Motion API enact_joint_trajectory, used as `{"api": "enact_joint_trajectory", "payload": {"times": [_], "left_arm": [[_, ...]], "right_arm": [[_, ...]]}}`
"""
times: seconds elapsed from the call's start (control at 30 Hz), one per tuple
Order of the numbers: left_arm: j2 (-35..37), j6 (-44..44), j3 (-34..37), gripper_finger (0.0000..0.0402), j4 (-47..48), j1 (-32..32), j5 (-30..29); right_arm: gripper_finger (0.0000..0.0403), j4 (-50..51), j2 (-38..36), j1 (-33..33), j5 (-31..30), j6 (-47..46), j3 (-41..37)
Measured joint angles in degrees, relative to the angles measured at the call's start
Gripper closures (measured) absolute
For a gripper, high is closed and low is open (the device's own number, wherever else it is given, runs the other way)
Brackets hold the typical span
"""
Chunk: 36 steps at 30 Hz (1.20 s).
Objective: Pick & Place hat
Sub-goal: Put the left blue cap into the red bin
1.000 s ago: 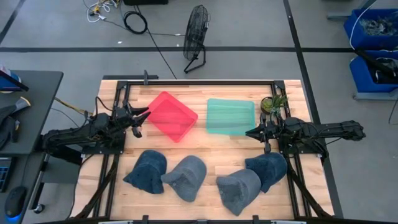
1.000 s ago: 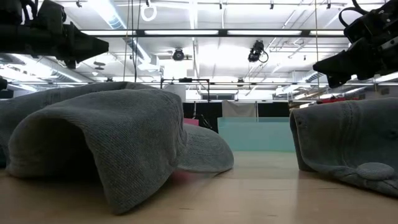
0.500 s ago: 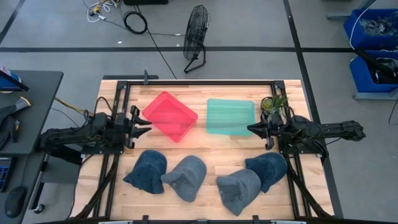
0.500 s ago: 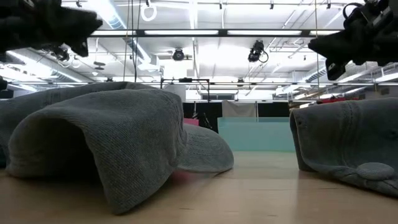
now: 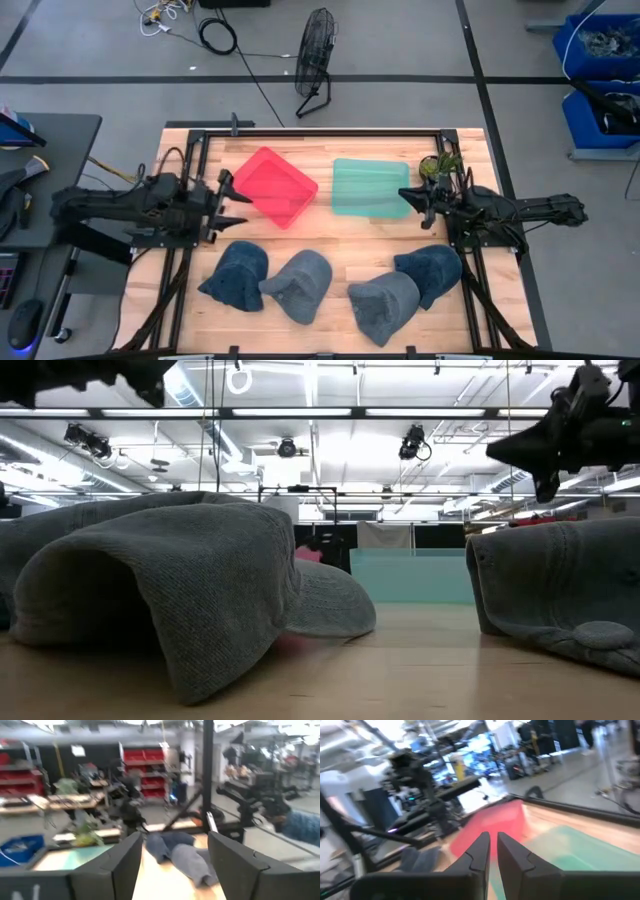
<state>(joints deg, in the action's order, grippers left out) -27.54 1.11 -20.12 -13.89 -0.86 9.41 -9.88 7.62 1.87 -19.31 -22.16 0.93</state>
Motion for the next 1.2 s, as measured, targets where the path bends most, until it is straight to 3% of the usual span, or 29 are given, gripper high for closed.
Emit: {"api": "enact_joint_trajectory", "payload": {"times": [0.13, 0.33, 0.6, 0.9, 1.2], "left_arm": [[-10.8, -1.8, -4.7, 0.0166, 0.1, -5.1, 1.7], [-26.1, -0.8, -8.5, 0.0179, 0.2, -13.5, 1.6], [-40.3, -5.0, -10.0, 0.0186, -0.1, -20.6, -6.0], [-43.7, -8.0, -10.0, 0.0186, 1.9, -24.6, -7.8], [-43.5, -15.6, -10.0, 0.0186, 20.9, -26.2, -9.4]], "right_arm": [[0.0362, 3.5, 0.0, 0.0, -2.8, -3.3, 0.0], [0.0362, 6.6, 0.2, 0.0, -2.4, -9.6, 0.0], [0.0362, 6.5, 0.2, 0.0, -2.1, -8.9, 0.0], [0.0362, 6.5, 0.2, 0.0, -2.1, -8.9, 0.0], [0.0362, 6.5, 0.2, 0.0, -2.1, -8.8, 0.0]]}}
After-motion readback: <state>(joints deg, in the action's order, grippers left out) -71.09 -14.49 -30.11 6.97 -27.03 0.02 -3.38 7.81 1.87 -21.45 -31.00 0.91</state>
